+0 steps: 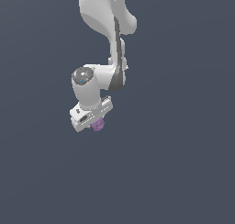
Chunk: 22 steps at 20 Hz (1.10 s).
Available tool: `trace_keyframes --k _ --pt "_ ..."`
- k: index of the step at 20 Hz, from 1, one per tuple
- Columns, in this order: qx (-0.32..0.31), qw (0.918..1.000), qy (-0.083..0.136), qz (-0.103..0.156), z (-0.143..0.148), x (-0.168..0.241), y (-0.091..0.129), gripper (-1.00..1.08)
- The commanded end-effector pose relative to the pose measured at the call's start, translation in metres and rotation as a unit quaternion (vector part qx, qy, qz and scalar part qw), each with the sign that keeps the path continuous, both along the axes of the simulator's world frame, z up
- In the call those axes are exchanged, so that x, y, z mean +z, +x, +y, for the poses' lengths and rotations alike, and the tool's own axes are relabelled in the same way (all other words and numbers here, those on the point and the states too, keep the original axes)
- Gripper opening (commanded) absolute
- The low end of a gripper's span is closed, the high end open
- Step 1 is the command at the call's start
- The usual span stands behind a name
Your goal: Pick up the object and move it to a goal position.
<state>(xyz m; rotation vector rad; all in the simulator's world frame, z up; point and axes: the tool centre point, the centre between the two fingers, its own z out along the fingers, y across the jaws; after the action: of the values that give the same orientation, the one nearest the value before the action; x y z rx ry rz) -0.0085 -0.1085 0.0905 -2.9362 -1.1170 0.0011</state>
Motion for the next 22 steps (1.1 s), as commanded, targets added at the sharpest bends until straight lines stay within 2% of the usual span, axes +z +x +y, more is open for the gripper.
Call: trace_keyframes --k 1,14,22 --pt "0.0 1.0 0.0 -0.001 -0.01 0.02 -0.009 -1.0" --pt "0.0 1.0 0.001 -0.001 -0.074 0.15 -0.065 -1.0" --pt "0.0 1.0 0.001 -0.001 -0.106 0.214 -0.091 -1.0"
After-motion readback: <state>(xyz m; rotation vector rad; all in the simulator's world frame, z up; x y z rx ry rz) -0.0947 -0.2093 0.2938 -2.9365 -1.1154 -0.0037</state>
